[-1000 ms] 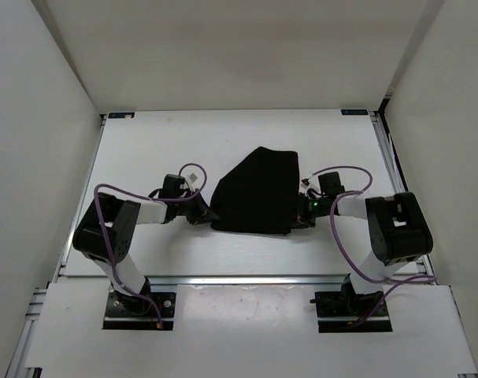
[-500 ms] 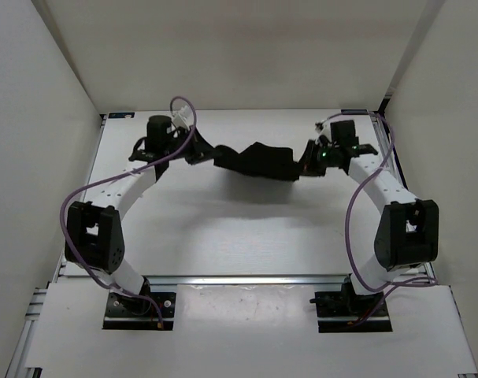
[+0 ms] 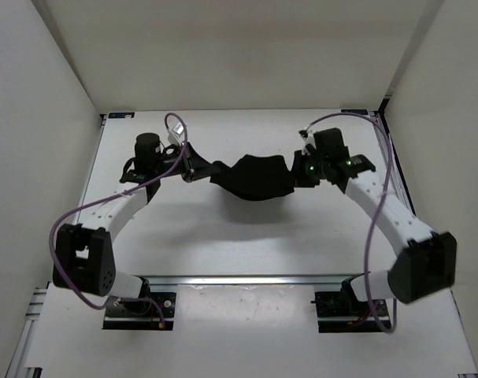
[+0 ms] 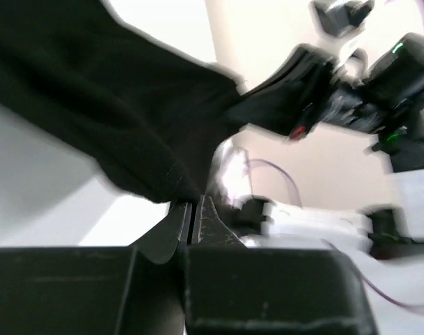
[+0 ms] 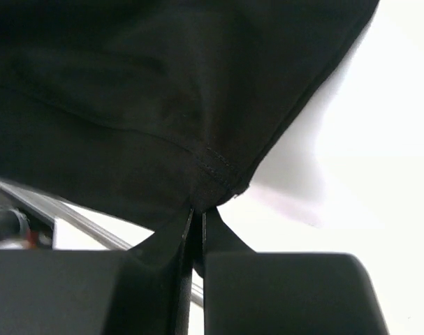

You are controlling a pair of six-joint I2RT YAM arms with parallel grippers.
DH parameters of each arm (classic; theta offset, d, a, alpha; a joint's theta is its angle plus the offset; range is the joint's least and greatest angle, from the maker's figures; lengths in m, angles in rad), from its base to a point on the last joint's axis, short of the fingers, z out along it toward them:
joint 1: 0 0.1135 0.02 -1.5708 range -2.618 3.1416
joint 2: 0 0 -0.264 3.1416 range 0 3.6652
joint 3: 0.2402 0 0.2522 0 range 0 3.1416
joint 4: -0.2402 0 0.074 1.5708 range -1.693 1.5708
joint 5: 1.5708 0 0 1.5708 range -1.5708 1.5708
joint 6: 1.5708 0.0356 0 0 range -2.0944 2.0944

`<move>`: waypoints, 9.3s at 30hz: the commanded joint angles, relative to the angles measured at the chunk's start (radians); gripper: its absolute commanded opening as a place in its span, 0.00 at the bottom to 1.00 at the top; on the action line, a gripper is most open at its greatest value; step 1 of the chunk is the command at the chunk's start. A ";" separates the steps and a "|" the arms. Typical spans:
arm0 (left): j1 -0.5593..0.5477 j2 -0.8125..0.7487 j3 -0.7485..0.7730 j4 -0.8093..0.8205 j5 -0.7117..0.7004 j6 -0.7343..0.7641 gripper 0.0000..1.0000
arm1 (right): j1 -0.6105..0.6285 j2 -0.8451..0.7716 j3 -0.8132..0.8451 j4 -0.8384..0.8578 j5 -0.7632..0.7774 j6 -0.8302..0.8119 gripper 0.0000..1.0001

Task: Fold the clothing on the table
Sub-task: Flatten the skirt out, then fold the skirt

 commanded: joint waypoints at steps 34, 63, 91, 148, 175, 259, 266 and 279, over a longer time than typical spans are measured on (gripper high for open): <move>0.070 0.151 0.098 0.927 0.108 -0.514 0.00 | -0.048 -0.372 -0.106 0.320 0.307 -0.102 0.00; -0.092 0.296 0.501 -0.131 -0.125 0.132 0.00 | -0.070 -0.365 -0.028 0.274 -0.108 -0.162 0.00; 0.011 0.281 0.611 -0.180 -0.116 0.132 0.00 | -0.237 0.009 0.343 -0.045 0.281 -0.137 0.00; -0.102 0.671 0.539 0.095 -0.096 -0.029 0.00 | -0.387 0.443 0.227 0.227 -0.321 -0.057 0.00; -0.254 0.339 0.025 0.030 -0.243 0.002 0.00 | -0.418 0.427 0.167 -0.316 -0.125 -0.191 0.00; -0.108 0.370 0.100 -0.242 -0.507 0.144 0.00 | -0.456 0.257 -0.281 0.089 -0.154 -0.030 0.53; -0.134 0.436 0.087 -0.222 -0.530 0.155 0.00 | -0.462 0.309 -0.299 0.139 -0.196 0.004 0.22; -0.220 0.528 0.118 -0.202 -0.493 0.152 0.00 | -0.481 0.228 -0.335 0.142 -0.181 0.027 0.00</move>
